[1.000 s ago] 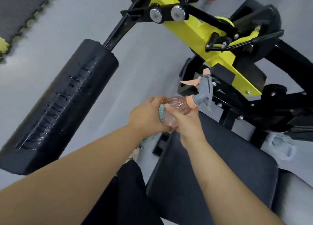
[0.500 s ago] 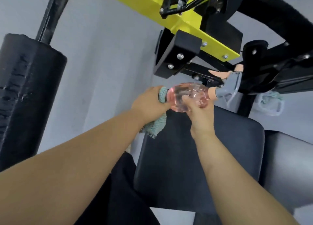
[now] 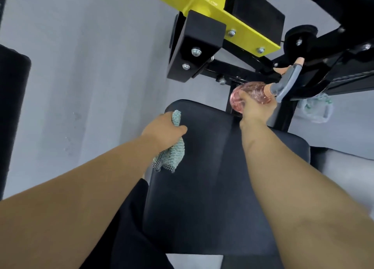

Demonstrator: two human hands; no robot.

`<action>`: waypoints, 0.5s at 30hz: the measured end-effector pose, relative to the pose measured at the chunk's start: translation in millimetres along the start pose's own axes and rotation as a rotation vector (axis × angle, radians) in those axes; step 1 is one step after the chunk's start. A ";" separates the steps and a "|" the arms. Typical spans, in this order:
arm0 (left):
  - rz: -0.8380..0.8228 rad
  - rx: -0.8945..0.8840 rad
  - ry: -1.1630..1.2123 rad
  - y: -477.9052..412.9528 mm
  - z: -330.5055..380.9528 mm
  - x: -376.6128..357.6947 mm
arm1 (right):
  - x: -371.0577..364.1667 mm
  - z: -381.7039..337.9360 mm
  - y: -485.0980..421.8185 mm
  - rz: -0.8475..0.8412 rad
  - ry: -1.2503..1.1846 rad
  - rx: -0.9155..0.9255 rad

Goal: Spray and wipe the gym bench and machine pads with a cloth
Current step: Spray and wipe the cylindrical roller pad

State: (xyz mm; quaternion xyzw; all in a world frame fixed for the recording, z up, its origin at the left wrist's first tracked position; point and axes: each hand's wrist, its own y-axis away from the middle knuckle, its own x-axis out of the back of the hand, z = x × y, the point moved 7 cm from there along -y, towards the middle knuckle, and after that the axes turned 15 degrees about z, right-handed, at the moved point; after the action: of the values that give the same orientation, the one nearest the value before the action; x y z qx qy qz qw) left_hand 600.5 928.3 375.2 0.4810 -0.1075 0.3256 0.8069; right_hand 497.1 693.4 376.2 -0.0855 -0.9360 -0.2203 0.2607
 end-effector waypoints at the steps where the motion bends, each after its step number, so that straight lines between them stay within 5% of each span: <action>1: -0.002 0.002 -0.011 -1.3 -0.1 -2.3 | -1.6 1.3 -2.4 -0.005 -0.003 0.003; 15: 0.105 0.142 0.272 -6.7 -7.4 12.7 | 4.1 -1.3 25.0 0.012 -0.061 -0.053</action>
State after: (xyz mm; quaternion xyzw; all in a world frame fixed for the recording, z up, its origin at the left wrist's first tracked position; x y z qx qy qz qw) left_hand 613.4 937.7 373.0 0.4820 0.0010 0.4362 0.7599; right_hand 501.1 715.2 388.5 -0.1046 -0.9368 -0.2408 0.2312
